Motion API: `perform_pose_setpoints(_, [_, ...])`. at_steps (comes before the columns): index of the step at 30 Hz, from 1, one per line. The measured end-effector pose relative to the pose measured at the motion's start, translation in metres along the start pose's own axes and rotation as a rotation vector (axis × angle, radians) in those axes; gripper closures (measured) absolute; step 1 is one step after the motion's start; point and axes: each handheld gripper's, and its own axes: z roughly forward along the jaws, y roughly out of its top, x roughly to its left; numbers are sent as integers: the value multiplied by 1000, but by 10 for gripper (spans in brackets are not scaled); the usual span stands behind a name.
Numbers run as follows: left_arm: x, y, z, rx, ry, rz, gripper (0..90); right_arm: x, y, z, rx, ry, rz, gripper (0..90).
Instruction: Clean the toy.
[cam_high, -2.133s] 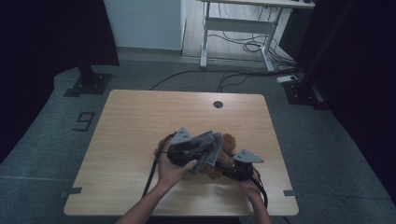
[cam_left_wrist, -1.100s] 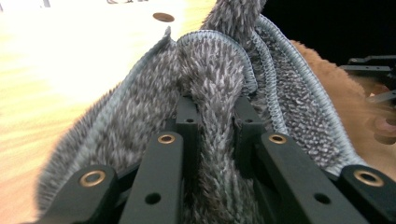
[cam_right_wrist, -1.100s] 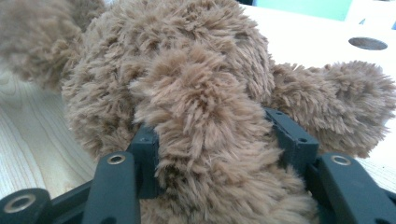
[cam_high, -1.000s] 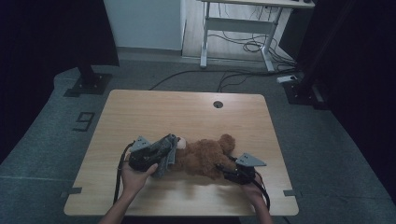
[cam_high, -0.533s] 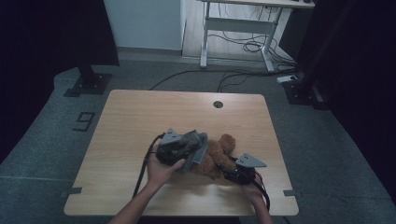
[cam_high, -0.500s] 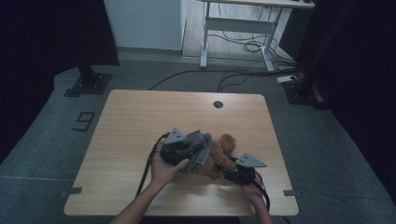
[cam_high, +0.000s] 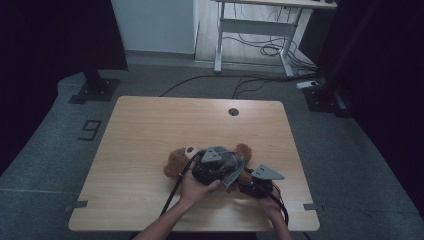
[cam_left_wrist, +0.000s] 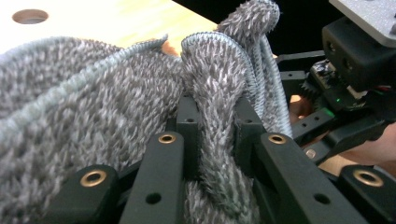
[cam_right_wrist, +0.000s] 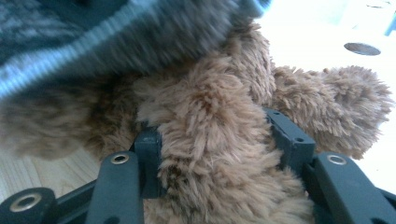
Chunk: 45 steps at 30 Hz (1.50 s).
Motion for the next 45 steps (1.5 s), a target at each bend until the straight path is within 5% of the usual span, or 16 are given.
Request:
perform_pose_setpoints(8, [30,-19,-38,-32,123,-28,775,-3,-2,-2,-6,4,10,476])
perform_pose_setpoints(12, [51,-29,-58,-65,109,-100,776,-2,-3,-2,-6,11,2,476])
perform_pose_setpoints(18, [68,-35,-86,-113,154,-133,774,-3,-3,-2,-8,11,7,477])
perform_pose_setpoints(29, [105,-74,-112,-89,199,-255,767,-4,-6,-3,-11,37,0,478])
perform_pose_setpoints(32, [105,-72,-118,-114,196,-239,767,-6,-7,-3,-8,45,12,479])
perform_pose_setpoints(36, [103,-48,-117,-120,191,-202,766,-8,-9,-5,-4,46,17,479])
perform_pose_setpoints(40, [107,-25,-99,-88,159,-199,763,-8,-10,-5,-5,47,12,481])
perform_pose_setpoints(45, [119,-26,-77,5,171,-229,760,-8,-10,-4,-3,48,17,483])
